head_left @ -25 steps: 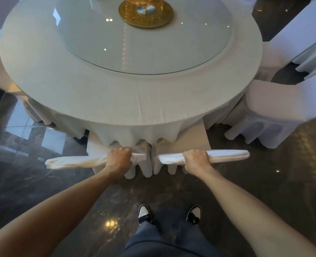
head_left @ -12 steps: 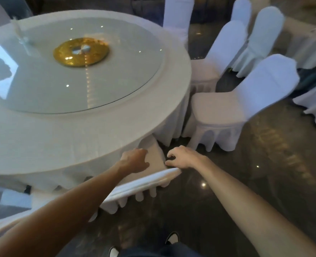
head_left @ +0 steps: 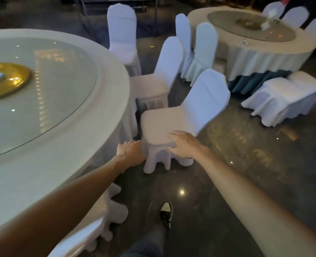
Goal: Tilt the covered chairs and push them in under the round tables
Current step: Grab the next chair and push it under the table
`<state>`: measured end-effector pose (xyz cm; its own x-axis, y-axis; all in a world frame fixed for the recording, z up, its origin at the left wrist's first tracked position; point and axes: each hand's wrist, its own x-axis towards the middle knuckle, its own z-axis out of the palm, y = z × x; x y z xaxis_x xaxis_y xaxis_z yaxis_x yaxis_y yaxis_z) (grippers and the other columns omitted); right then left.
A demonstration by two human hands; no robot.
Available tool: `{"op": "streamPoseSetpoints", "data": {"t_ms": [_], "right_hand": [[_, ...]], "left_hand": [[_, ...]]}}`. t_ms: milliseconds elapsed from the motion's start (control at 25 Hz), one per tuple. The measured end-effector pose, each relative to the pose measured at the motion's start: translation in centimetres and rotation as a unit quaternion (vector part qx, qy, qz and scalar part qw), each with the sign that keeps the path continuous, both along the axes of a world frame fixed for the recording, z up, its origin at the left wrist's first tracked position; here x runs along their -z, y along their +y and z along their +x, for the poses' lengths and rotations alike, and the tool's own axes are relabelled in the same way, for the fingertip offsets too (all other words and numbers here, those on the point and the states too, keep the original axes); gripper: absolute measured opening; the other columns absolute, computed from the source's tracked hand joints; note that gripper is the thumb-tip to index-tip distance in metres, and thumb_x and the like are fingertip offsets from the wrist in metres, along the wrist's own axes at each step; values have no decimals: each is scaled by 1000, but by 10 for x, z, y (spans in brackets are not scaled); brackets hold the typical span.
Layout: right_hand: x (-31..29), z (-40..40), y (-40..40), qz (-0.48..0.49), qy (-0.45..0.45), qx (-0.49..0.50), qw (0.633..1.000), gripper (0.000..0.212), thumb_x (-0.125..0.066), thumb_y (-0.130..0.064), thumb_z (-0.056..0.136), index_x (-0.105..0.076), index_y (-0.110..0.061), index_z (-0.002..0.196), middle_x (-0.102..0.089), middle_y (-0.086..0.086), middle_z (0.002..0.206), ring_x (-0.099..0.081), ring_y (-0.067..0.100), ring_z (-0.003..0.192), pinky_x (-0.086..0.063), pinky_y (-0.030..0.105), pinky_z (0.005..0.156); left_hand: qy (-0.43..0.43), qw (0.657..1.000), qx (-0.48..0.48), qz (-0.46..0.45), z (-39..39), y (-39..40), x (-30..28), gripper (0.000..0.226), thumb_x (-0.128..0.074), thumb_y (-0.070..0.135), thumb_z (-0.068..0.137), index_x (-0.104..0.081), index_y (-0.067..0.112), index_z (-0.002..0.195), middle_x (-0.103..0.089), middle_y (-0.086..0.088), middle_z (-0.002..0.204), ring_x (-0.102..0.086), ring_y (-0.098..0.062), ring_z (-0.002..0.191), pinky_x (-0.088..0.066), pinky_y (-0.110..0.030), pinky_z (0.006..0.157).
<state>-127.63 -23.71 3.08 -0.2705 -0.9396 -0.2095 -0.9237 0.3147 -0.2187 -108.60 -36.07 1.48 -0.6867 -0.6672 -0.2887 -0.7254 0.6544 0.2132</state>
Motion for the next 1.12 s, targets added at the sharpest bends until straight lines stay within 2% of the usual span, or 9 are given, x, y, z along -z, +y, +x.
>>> {"op": "streamPoseSetpoints", "data": {"t_ms": [120, 240, 360, 440, 600, 760, 880, 1040, 1120], "right_hand": [[-11, -110, -19, -15, 41, 8, 999, 64, -54, -34, 96, -27, -21, 152, -25, 7, 160, -25, 28, 145, -25, 45, 117], [-24, -209, -33, -34, 61, 11, 998, 67, -52, -34, 96, -20, -23, 154, -15, 8, 163, -15, 27, 148, -19, 43, 119], [-33, -297, -44, -47, 64, 13, 997, 67, -51, -34, 97, -19, -24, 155, -12, 7, 164, -12, 25, 149, -17, 41, 118], [-34, -408, -59, -50, 65, 8, 997, 67, -50, -34, 97, -18, -25, 155, -10, 5, 164, -10, 24, 149, -18, 42, 118], [-24, -463, -66, -81, 93, -17, 992, 68, -50, -34, 97, -16, -27, 155, -5, 4, 165, -6, 24, 150, -22, 42, 117], [-3, -577, -97, -97, 97, -68, 988, 72, -53, -35, 96, -13, -27, 155, 0, 3, 165, -4, 23, 150, -23, 40, 117], [6, -640, -118, -84, 58, -135, 986, 73, -54, -25, 94, -15, -23, 155, 0, 6, 165, -5, 24, 150, -21, 37, 117], [25, -711, -150, -35, 59, -227, 971, 75, -55, -17, 95, -12, -25, 155, -2, 6, 165, -7, 26, 150, -24, 42, 117], [40, -735, -169, -21, 65, -259, 964, 78, -56, -9, 93, -12, -26, 155, -4, 6, 165, -7, 27, 150, -23, 43, 117]], "left_hand": [[13, 1000, 3, -24, -122, -25, 15, 57, -60, 49, 85, -47, 22, 133, -60, -6, 127, -55, -30, 118, -42, -50, 102], [27, 1000, -13, 1, -233, -42, 17, 72, -60, 50, 88, -32, 20, 147, -49, -9, 144, -47, -35, 131, -34, -57, 111], [52, 998, -9, 34, -326, -52, 6, 75, -58, 50, 90, -26, 19, 151, -39, -8, 153, -36, -37, 140, -26, -58, 115], [60, 998, -26, 15, -434, -59, 1, 76, -57, 51, 89, -26, 18, 150, -38, -9, 153, -36, -37, 139, -28, -57, 114], [76, 996, -36, -27, -482, -61, -3, 81, -57, 53, 89, -23, 16, 152, -36, -11, 154, -34, -36, 140, -33, -52, 112], [94, 989, -115, 0, -586, -53, 12, 87, -54, 57, 90, -11, 18, 155, -22, -9, 161, -22, -36, 146, -26, -54, 116], [112, 971, -202, 59, -647, -35, 21, 85, -49, 61, 91, -7, 23, 154, -16, -5, 163, -19, -35, 148, -18, -54, 117], [91, 950, -281, 102, -709, -25, 39, 93, -62, 63, 79, -23, 18, 150, -39, -12, 149, -40, -35, 133, -35, -51, 108], [86, 938, -311, 129, -734, -26, 46, 100, -65, 65, 73, -24, 18, 150, -43, -11, 145, -44, -34, 130, -38, -51, 105]]}}
